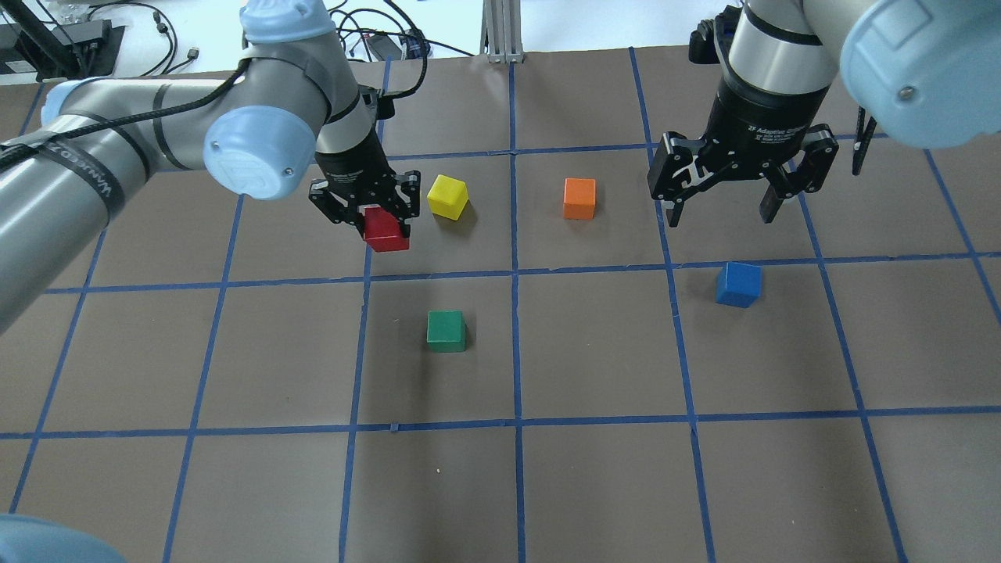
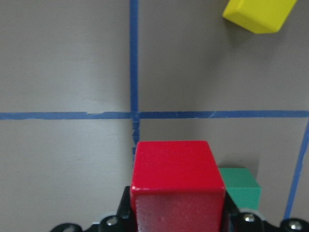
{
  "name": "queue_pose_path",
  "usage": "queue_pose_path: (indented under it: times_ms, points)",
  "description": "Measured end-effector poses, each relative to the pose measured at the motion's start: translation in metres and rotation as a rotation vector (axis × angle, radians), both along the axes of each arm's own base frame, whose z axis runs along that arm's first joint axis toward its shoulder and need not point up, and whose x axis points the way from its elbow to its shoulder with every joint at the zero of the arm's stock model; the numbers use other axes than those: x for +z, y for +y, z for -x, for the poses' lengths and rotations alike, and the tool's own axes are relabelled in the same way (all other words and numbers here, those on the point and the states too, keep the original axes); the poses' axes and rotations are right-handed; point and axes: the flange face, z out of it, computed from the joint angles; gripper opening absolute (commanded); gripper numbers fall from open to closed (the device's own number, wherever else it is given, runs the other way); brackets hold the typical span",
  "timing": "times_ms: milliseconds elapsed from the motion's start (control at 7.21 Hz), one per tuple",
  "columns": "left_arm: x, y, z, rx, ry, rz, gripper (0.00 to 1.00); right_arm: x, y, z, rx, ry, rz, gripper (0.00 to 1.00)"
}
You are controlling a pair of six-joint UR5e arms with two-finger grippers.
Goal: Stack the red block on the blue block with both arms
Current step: 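Carry the red cube with the left gripper toward the table center, then lower the red cube, open the left gripper and raise it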
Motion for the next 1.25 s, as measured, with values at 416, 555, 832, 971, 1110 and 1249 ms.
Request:
queue_pose_path:
  times_ms: [416,555,832,971,1110,1249]
  points:
    - [-0.033,0.003,0.054,-0.027,0.035,0.002,0.0,-0.001,0.003,0.002,0.001,0.008,-0.022,1.0]
    - [-0.046,0.003,0.071,-0.025,0.058,0.006,0.0,-0.002,0.004,0.003,0.002,0.02,-0.032,1.0]
    - [-0.067,0.011,0.101,-0.02,0.072,-0.016,0.0,-0.002,0.005,0.003,0.005,0.027,-0.039,1.0]
    - [-0.076,0.015,0.111,-0.019,0.068,-0.03,0.04,-0.002,0.005,0.003,0.005,0.027,-0.039,1.0]
    - [-0.084,0.018,0.118,-0.022,0.066,-0.039,0.23,-0.002,0.005,0.004,0.005,0.028,-0.04,1.0]
    - [-0.091,0.02,0.125,-0.022,0.064,-0.044,0.24,-0.002,0.005,0.004,0.004,0.028,-0.04,1.0]
